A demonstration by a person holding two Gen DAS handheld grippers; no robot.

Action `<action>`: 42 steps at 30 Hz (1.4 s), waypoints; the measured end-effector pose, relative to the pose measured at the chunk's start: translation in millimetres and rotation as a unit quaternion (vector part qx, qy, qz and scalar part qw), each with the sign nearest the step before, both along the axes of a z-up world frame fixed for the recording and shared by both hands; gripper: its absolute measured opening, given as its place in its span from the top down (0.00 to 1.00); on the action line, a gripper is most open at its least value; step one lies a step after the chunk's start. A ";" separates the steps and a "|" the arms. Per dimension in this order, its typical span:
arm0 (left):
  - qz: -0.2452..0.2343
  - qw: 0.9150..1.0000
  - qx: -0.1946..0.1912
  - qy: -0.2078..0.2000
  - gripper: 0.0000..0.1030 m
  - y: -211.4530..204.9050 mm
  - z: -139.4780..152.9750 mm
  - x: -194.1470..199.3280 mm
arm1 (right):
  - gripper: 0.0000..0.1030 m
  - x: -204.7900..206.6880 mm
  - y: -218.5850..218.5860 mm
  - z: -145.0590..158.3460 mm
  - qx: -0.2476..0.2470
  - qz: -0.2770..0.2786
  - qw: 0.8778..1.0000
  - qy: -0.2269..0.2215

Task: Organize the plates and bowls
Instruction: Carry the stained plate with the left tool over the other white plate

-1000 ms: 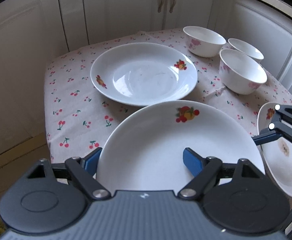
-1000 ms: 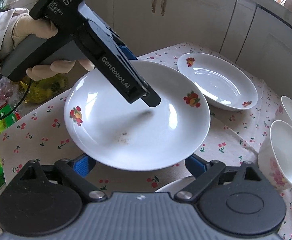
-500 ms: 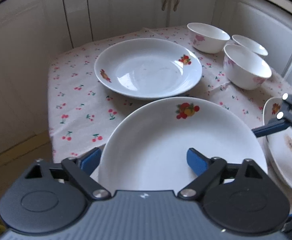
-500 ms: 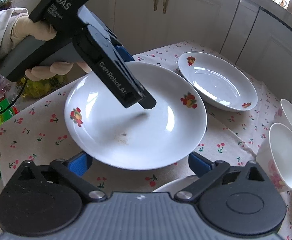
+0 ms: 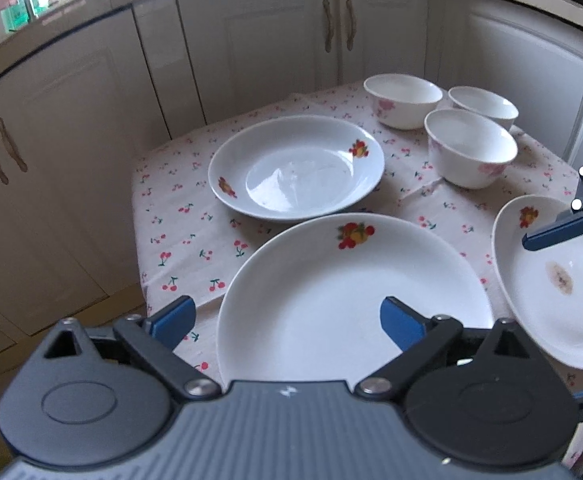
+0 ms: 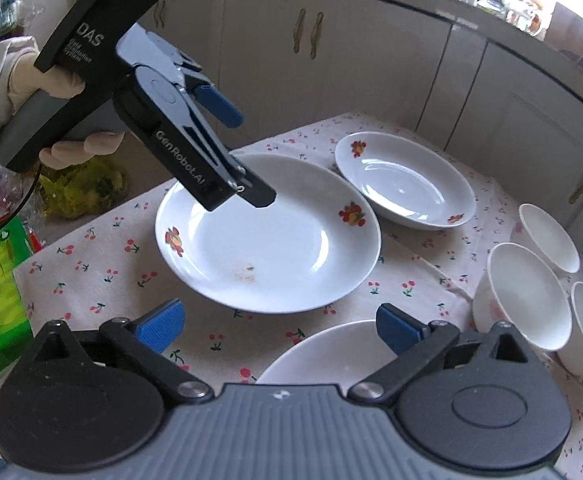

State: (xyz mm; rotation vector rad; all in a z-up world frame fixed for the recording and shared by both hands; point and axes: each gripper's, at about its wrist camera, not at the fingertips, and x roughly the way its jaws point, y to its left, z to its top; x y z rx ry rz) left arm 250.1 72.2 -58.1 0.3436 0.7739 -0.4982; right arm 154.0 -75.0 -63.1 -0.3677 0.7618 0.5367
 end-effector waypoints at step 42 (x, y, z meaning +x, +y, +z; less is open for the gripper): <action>-0.075 0.996 -0.046 0.029 0.05 -130.8 -2.2 -81.1 | 0.00 -96.2 -150.3 -22.0 0.050 -0.084 0.995 0.023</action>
